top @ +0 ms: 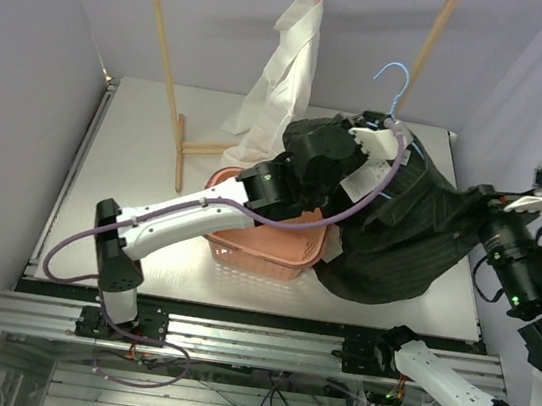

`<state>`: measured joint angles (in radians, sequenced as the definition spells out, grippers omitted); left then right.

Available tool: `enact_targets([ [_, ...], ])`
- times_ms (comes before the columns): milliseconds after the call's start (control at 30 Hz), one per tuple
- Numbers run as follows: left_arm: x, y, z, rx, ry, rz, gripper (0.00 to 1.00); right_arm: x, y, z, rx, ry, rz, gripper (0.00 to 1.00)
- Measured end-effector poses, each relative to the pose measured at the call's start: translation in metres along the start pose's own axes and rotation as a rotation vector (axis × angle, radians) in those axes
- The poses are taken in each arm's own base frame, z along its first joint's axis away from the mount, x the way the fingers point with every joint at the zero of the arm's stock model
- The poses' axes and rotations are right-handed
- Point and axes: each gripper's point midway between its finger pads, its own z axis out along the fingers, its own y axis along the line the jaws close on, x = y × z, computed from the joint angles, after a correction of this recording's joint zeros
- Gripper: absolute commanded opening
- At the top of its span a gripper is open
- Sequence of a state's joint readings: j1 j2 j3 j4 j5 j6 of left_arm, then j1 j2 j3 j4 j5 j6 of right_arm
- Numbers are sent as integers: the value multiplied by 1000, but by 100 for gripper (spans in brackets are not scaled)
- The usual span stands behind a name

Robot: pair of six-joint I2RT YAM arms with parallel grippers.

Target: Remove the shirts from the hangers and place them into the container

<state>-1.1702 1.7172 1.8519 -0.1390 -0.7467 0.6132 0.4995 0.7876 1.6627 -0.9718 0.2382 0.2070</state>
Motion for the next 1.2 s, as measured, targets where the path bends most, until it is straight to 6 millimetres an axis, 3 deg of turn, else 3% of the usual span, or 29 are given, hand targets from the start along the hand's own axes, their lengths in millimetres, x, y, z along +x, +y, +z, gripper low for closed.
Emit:
enact_targets([
  [233, -29, 19, 12, -141, 30, -8, 7, -61, -25, -26, 128, -190, 9, 67],
  [367, -37, 32, 12, -192, 46, -27, 7, -72, -36, -40, 176, -240, 12, 67],
  [500, -41, 45, 9, -224, 60, -58, 7, -73, -34, -42, 161, -245, 4, 66],
  [600, -39, 47, 6, -228, 73, -77, 7, -56, -23, -27, 108, -197, -14, 66],
  [800, -27, 41, 4, -215, 120, -65, 7, 30, 7, 22, -47, 53, -55, 66],
  [900, -24, 43, 2, -222, 138, -65, 7, 55, 16, 30, -96, 114, -49, 66],
  [1033, -27, 53, -4, -240, 145, -94, 7, 66, 21, 31, -129, 117, -32, 65],
  [1200, -26, 55, -6, -251, 151, -120, 7, 64, 20, 33, -126, 61, -11, 62],
])
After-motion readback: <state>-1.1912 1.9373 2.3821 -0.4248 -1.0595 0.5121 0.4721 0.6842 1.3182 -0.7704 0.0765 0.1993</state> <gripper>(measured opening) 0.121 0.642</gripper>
